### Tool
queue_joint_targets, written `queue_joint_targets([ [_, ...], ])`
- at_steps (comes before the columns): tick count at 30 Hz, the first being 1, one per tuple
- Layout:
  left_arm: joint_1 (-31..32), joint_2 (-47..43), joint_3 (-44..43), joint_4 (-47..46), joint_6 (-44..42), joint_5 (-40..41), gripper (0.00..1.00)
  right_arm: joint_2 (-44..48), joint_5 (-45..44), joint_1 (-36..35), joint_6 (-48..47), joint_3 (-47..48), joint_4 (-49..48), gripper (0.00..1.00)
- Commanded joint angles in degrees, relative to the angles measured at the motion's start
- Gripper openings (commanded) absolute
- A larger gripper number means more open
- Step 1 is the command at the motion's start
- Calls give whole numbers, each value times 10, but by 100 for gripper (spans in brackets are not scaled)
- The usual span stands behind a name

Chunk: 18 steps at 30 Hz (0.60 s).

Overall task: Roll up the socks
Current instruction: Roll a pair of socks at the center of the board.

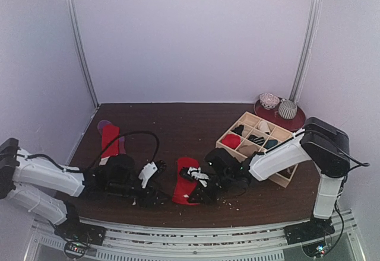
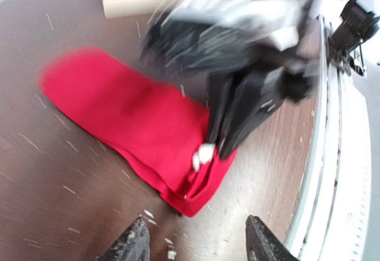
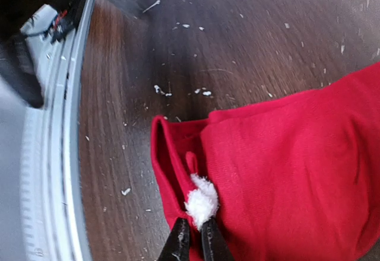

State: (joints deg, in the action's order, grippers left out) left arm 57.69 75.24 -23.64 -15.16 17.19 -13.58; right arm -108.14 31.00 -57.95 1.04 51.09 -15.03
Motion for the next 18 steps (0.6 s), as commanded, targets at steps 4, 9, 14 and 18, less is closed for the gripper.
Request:
queue_joint_targets([
  [4, 94, -64, 52, -124, -193, 193, 56, -87, 189, 43, 220, 35, 133, 7],
  [9, 109, 19, 62, -221, -226, 157, 55, -104, 255, 79, 270, 37, 122, 7],
  [14, 117, 100, 47, -277, -255, 169, 55, -118, 283, 90, 267, 44, 132, 7],
  [18, 124, 135, 38, -323, -273, 169, 55, -129, 298, 93, 261, 51, 140, 7],
])
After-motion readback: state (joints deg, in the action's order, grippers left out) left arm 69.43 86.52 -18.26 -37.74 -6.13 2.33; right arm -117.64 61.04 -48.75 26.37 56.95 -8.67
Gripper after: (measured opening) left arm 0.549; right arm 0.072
